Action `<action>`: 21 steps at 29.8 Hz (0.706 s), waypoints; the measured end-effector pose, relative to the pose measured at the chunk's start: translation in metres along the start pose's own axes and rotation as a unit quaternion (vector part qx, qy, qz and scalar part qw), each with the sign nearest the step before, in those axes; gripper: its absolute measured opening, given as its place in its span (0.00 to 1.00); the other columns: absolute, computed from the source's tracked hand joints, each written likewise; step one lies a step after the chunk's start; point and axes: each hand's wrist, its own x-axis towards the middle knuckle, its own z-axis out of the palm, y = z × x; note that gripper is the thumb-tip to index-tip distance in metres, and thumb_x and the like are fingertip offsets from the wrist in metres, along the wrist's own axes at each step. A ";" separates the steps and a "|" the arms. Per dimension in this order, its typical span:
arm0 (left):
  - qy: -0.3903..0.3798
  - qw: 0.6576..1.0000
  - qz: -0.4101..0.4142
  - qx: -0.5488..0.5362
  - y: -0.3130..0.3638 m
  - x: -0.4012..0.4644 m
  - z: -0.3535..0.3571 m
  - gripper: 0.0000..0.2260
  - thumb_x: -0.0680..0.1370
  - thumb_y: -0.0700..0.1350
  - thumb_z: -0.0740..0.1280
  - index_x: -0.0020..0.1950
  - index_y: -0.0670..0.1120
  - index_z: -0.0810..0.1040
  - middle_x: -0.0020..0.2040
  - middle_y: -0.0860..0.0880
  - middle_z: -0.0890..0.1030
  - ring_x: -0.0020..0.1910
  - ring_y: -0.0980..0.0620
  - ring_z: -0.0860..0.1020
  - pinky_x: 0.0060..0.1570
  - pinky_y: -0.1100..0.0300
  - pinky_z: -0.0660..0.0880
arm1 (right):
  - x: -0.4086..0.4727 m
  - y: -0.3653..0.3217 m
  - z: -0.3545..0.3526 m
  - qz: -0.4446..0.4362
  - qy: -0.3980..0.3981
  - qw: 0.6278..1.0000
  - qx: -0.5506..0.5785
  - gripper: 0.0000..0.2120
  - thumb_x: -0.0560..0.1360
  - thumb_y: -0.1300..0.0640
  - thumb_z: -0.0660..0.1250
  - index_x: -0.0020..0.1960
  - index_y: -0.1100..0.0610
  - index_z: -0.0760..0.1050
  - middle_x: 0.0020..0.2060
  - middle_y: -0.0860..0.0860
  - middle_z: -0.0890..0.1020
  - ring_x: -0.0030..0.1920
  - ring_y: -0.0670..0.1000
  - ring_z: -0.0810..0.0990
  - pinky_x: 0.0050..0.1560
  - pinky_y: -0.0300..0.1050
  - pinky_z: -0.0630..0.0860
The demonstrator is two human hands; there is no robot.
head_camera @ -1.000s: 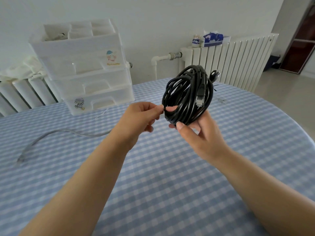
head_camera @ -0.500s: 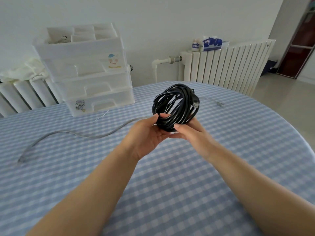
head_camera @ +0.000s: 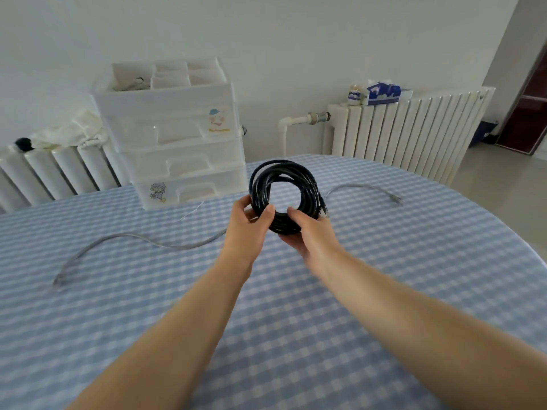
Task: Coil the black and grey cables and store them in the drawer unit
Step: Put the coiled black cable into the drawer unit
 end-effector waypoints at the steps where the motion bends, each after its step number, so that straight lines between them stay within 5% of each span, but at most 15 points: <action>1: -0.001 1.000 -0.007 0.006 0.004 0.006 -0.005 0.13 0.79 0.50 0.66 0.61 0.49 0.72 0.53 0.50 0.82 0.56 0.54 0.79 0.63 0.54 0.71 | 0.007 0.000 0.004 0.006 0.006 1.000 0.008 0.09 0.77 0.62 0.66 0.56 0.63 0.75 0.47 0.58 0.83 0.48 0.54 0.84 0.45 0.47 0.81; 4: 0.018 0.997 -0.051 -0.053 0.013 0.035 -0.034 0.14 0.81 0.54 0.61 0.62 0.48 0.74 0.59 0.52 0.79 0.62 0.52 0.74 0.63 0.55 0.69 | 0.027 -0.001 0.015 0.018 0.014 1.000 0.007 0.07 0.75 0.67 0.64 0.53 0.63 0.73 0.44 0.59 0.79 0.45 0.55 0.82 0.41 0.47 0.81; 7: 0.029 0.975 -0.119 -0.186 0.015 0.068 -0.066 0.22 0.82 0.54 0.57 0.73 0.45 0.65 0.68 0.49 0.73 0.69 0.49 0.69 0.66 0.54 0.65 | 0.042 -0.007 0.023 0.034 0.013 0.999 -0.002 0.03 0.74 0.67 0.62 0.47 0.63 0.73 0.42 0.59 0.77 0.45 0.55 0.81 0.41 0.49 0.81; 15: 0.083 0.904 -0.176 -0.380 0.011 0.116 -0.105 0.29 0.82 0.48 0.58 0.78 0.39 0.50 0.77 0.40 0.59 0.74 0.43 0.63 0.72 0.51 0.61 | 0.066 -0.026 0.066 0.036 -0.028 0.998 -0.053 0.05 0.75 0.67 0.60 0.41 0.61 0.73 0.38 0.56 0.78 0.40 0.54 0.80 0.39 0.48 0.79; 21: 0.129 0.870 -0.170 -0.445 0.008 0.138 -0.107 0.27 0.81 0.43 0.57 0.77 0.39 0.53 0.73 0.42 0.66 0.69 0.44 0.70 0.66 0.49 0.66 | 0.084 -0.033 0.091 -0.001 -0.095 0.989 -0.113 0.04 0.74 0.65 0.63 0.47 0.60 0.75 0.42 0.55 0.80 0.39 0.52 0.80 0.34 0.44 0.79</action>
